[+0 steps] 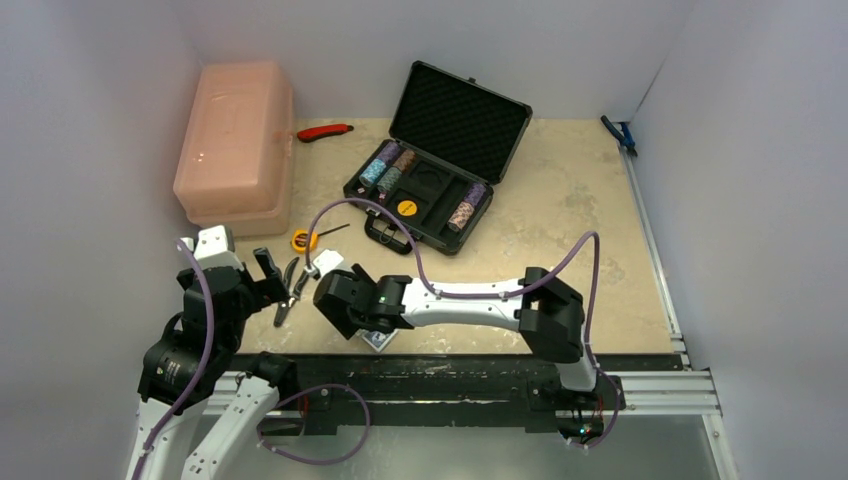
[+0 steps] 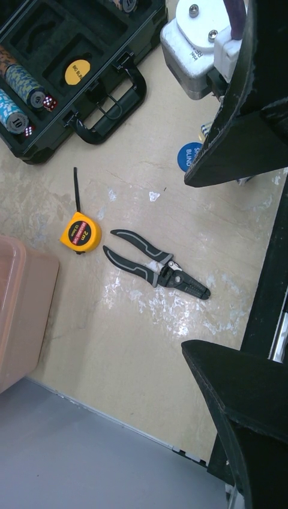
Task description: Pack up texas hold em set
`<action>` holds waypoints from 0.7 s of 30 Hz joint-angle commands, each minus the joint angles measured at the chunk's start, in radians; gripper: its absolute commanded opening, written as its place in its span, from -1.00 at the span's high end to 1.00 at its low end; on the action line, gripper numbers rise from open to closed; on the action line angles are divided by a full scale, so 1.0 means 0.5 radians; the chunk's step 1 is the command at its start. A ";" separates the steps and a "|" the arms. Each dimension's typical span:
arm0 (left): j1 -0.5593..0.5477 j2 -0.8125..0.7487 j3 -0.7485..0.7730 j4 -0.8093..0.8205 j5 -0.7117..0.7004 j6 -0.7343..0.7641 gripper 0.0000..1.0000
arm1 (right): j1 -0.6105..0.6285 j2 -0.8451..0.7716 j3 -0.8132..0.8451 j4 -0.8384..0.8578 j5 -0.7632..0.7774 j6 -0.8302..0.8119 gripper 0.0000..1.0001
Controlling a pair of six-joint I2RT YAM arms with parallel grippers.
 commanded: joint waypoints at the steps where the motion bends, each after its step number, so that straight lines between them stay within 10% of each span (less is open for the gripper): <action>1: 0.009 0.009 0.028 0.048 0.032 0.013 -1.00 | -0.046 -0.141 -0.074 0.153 0.011 -0.098 0.88; 21: 0.008 -0.015 0.003 0.153 0.217 0.103 -1.00 | -0.354 -0.262 -0.213 0.363 -0.113 -0.558 1.00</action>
